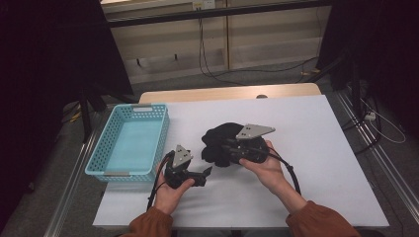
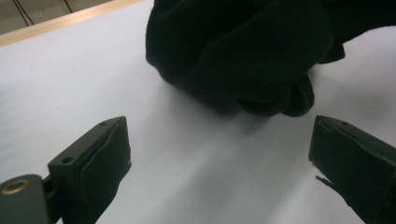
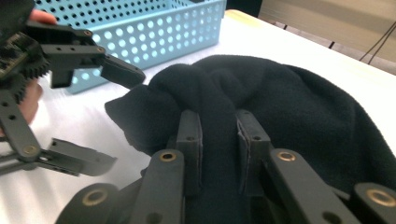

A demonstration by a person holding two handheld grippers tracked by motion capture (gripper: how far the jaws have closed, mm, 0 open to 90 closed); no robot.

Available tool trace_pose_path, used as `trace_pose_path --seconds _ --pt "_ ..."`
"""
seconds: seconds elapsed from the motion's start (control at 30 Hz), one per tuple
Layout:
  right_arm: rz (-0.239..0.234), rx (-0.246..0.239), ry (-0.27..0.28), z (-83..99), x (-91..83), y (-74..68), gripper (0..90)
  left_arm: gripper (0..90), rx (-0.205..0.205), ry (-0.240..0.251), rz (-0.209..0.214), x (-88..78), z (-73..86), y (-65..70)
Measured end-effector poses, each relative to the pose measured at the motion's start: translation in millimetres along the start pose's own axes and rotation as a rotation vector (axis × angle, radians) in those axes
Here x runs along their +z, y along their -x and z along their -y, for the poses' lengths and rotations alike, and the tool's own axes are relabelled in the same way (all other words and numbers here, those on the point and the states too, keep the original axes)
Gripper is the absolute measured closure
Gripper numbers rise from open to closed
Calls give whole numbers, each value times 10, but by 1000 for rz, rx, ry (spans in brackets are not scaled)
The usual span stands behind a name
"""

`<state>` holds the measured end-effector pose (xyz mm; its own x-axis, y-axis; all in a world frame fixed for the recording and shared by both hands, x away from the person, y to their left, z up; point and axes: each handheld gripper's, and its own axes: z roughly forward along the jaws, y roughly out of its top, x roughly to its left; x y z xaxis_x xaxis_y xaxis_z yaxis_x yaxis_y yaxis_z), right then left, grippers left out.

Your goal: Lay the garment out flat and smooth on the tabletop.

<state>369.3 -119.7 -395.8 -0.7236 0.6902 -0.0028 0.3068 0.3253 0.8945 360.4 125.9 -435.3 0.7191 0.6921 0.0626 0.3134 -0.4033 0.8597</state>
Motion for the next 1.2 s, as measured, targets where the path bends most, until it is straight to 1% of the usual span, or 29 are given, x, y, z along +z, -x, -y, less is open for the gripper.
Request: trace_pose_path --seconds 0.03,0.07,0.1,0.13,0.17,0.2,0.23,0.33,0.37,0.4,0.43,0.47,0.5,0.53,0.6,0.63,0.67,0.7,0.73,0.77,0.83,0.9,0.93,0.97,1.03,1.1,1.17,1.2 --pt "-5 1 6 -18 -7 -8 751 55 0 0 0 0 0 0" --pt "-9 0 14 -36 -15 -22 751 55 17 4 -9 -5 -18 10" --pt "-9 -1 24 -55 -26 -41 751 55 17 4 -9 -5 -18 10" --pt "-9 -3 33 -75 -38 -67 751 60 18 18 0 -13 -33 18" --pt "-9 -3 33 -75 -38 -67 751 62 18 18 0 -13 -33 18" --pt "-22 -14 49 -121 -62 -123 751 62 21 43 28 -43 -49 19" --pt "-28 -20 55 -144 -76 -148 751 73 22 49 25 -61 -63 25" --pt "-41 -26 77 -207 -111 -215 753 149 10 69 40 -147 -120 46" --pt "-41 -26 77 -207 -111 -215 753 184 10 69 40 -147 -120 46" --pt "-49 -30 91 -240 -134 -265 754 250 13 85 40 -230 -165 68" --pt "-49 -30 91 -240 -134 -265 754 336 13 85 40 -230 -165 68" --pt "-62 -41 101 -261 -153 -311 753 420 -4 112 57 -281 -177 58" --pt "-62 -41 101 -261 -153 -311 753 509 -4 112 57 -281 -177 58" --pt "-59 -45 99 -255 -154 -315 743 600 -19 120 76 -294 -176 35" --pt "-54 -28 94 -217 -143 -270 732 713 -33 115 77 -296 -200 16" --pt "-55 -18 90 -197 -140 -245 726 749 -39 115 77 -298 -224 11" --pt "-49 -14 87 -181 -139 -223 721 766 -47 116 84 -312 -262 14" --pt "-49 -14 87 -181 -139 -223 721 773 -47 116 84 -312 -262 14" --pt "-36 -15 82 -187 -166 -193 709 779 -23 131 86 -367 -367 38" --pt "-33 -14 85 -207 -195 -182 709 784 -15 142 88 -395 -421 48" --pt "-29 -14 103 -267 -263 -164 705 787 -30 170 108 -436 -512 35" --pt "-30 -16 118 -328 -326 -157 690 787 -37 185 114 -468 -609 20" --pt "-24 -15 125 -354 -351 -156 674 787 -47 185 125 -482 -662 20" --pt "-15 -15 129 -375 -375 -158 659 787 -41 179 136 -494 -718 16" --pt "-9 -14 144 -406 -416 -155 638 787 -22 156 138 -509 -819 16" --pt "-1 -7 157 -408 -440 -127 627 785 -20 151 137 -489 -863 -5" --pt "8 -4 158 -374 -442 -85 655 781 -24 142 136 -416 -851 -13" --pt "12 -6 148 -342 -434 -65 740 779 -24 129 136 -365 -832 -12"
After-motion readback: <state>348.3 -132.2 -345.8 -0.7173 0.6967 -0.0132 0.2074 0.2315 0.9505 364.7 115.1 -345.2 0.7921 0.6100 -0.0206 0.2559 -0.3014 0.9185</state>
